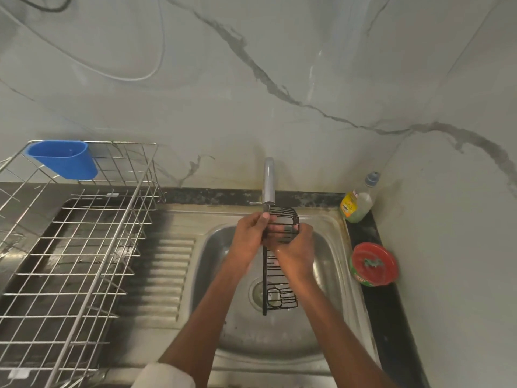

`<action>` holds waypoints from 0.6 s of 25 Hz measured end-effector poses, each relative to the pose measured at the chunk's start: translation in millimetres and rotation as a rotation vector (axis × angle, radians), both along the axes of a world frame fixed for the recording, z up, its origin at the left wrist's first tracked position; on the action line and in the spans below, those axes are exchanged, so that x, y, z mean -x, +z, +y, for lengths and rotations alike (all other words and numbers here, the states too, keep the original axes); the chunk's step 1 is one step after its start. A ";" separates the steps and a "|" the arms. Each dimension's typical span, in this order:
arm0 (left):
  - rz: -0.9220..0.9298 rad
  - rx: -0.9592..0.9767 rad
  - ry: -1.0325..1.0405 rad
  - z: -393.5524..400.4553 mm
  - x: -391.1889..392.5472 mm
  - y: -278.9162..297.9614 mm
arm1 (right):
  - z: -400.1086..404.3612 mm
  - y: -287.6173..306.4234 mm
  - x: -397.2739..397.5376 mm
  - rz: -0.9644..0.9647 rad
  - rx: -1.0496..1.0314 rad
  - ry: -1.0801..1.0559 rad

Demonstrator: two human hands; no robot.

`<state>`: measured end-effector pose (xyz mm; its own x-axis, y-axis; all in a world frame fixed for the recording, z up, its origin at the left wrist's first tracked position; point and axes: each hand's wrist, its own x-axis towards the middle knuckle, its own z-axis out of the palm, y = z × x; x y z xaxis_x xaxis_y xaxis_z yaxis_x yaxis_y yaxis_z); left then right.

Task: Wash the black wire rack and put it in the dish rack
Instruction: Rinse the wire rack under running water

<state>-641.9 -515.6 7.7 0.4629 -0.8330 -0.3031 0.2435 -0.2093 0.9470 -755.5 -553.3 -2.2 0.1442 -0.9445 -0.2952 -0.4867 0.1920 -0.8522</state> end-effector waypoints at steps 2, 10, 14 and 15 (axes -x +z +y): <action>-0.006 0.000 0.018 -0.6 0.5 -0.8 | 2.1 -2.3 11.3 0.017 -0.035 0.037; 0.067 0.007 0.080 10.6 9.4 8.1 | 3.0 25.1 49.5 0.016 -0.062 0.149; 0.148 -0.042 0.142 31.7 2.9 8.0 | 17.6 30.0 39.4 -0.021 -0.078 0.186; 0.154 -0.056 0.148 37.5 -0.2 7.0 | 22.0 31.3 36.4 -0.027 -0.084 0.202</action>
<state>-641.7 -478.1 14.7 0.5230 -0.7394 -0.4240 0.4166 -0.2122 0.8840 -791.9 -531.3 29.2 0.3369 -0.8680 -0.3647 -0.4995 0.1636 -0.8507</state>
